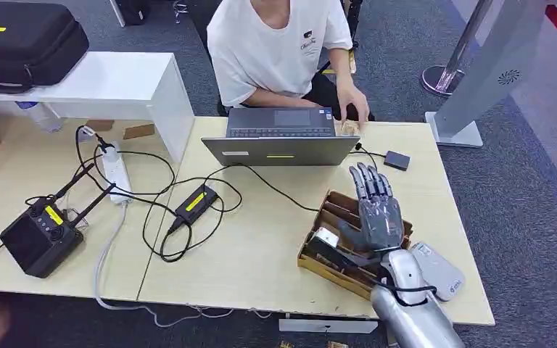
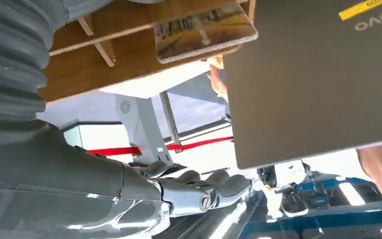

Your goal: Pass the card to the sensor for recognition and then transmit it.

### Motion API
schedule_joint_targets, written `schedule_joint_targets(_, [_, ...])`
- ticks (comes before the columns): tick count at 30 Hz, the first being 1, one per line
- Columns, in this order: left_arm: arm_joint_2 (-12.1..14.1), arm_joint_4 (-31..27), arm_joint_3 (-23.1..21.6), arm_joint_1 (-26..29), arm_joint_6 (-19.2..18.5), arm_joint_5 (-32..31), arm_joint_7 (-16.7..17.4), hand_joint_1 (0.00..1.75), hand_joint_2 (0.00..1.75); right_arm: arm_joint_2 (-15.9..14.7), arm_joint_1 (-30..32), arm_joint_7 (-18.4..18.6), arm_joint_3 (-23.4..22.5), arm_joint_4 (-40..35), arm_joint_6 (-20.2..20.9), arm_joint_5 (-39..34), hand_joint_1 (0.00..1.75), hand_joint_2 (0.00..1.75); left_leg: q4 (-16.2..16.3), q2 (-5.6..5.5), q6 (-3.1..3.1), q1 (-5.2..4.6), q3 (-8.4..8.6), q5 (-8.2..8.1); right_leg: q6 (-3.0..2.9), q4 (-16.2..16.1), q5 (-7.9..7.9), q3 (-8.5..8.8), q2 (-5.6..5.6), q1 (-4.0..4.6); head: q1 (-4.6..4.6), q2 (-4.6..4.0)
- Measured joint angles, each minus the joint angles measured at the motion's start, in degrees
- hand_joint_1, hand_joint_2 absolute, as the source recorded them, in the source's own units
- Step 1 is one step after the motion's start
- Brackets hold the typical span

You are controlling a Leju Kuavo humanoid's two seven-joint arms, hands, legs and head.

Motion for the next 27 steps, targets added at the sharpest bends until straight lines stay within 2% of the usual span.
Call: schedule_joint_targets(27, [0.00,0.00,0.00,-0.01,-0.15,0.07,0.09,0.00,1.75,0.04,-0.06,0.74,1.68,-0.24,0.17,-0.72,0.00,1.75,0.00,-0.01,0.00,0.00,-0.01,0.00,0.00,0.00,0.00,0.01,-0.01,0.00,-0.02,0.00])
